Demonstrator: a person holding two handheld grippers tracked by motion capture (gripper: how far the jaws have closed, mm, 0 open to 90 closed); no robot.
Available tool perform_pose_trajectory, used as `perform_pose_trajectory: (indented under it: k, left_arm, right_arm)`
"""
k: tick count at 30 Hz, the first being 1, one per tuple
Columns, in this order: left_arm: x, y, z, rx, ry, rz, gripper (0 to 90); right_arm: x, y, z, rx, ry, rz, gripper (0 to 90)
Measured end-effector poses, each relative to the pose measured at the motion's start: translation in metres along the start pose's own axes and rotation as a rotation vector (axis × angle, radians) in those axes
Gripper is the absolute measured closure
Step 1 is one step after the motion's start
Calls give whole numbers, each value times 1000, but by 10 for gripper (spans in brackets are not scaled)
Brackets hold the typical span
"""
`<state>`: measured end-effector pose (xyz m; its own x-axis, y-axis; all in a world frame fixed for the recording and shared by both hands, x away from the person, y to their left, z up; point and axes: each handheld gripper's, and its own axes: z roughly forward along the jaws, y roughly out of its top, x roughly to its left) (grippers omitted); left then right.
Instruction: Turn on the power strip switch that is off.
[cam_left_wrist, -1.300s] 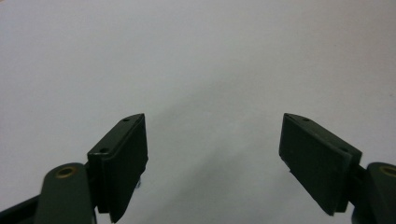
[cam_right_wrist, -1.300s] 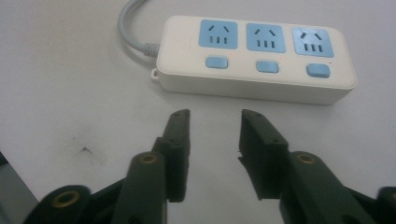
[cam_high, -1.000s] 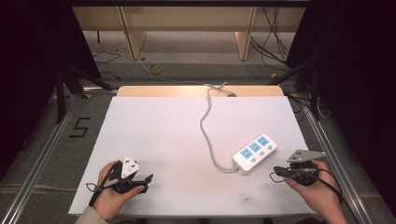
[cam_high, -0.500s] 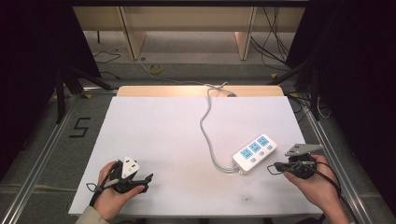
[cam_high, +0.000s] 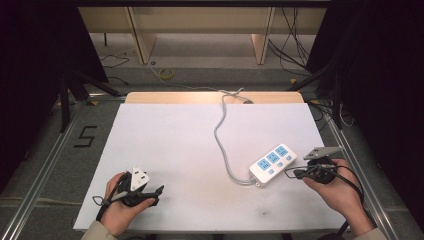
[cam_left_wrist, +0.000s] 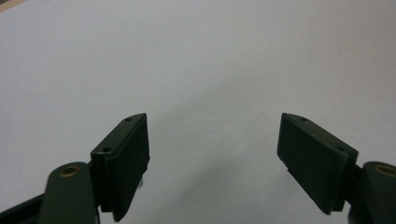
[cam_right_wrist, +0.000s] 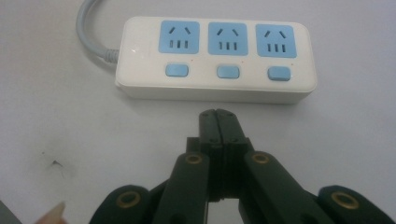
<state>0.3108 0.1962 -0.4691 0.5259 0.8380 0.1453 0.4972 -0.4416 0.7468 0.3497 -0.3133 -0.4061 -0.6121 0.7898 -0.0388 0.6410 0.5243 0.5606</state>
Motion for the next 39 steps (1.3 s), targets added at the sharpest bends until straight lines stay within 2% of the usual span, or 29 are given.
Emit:
perform_pose_trajectory:
  k: [14,39]
  left_arm:
    - [0,-1,1,7,-2,-4,248]
    - [-1,0,2,10,-1,0,249]
  right_arm:
    - [-10,10,2,23,0,15,900]
    - [-20,19,4,65,1,41,900]
